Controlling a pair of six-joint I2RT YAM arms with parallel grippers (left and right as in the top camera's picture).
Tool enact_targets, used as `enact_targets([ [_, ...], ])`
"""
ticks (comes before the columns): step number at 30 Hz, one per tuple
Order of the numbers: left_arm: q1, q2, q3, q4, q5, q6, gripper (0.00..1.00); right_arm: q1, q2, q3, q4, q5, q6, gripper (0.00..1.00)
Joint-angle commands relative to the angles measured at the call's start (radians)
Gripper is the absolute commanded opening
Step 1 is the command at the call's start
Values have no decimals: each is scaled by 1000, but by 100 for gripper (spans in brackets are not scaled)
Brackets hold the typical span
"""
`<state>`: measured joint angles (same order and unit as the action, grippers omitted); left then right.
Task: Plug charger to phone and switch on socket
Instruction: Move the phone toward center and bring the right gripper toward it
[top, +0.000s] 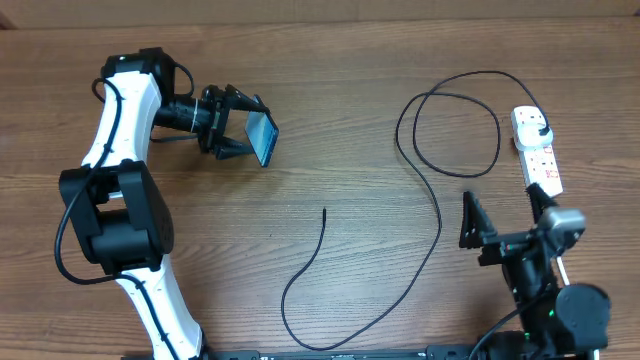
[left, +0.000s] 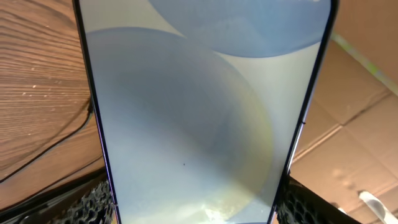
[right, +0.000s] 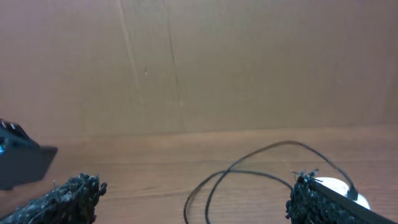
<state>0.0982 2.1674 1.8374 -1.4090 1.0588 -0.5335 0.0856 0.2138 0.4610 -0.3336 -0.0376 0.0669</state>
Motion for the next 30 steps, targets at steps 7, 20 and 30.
enact_targets([
  [7,-35,-49,31,42,-51,-109,4,4,372,364,-175,-129,14,100],
  [20,-95,-49,31,82,-138,-227,5,4,817,579,-255,-474,294,100],
  [30,-145,-49,31,125,-227,-330,5,4,995,579,-245,-631,392,100],
])
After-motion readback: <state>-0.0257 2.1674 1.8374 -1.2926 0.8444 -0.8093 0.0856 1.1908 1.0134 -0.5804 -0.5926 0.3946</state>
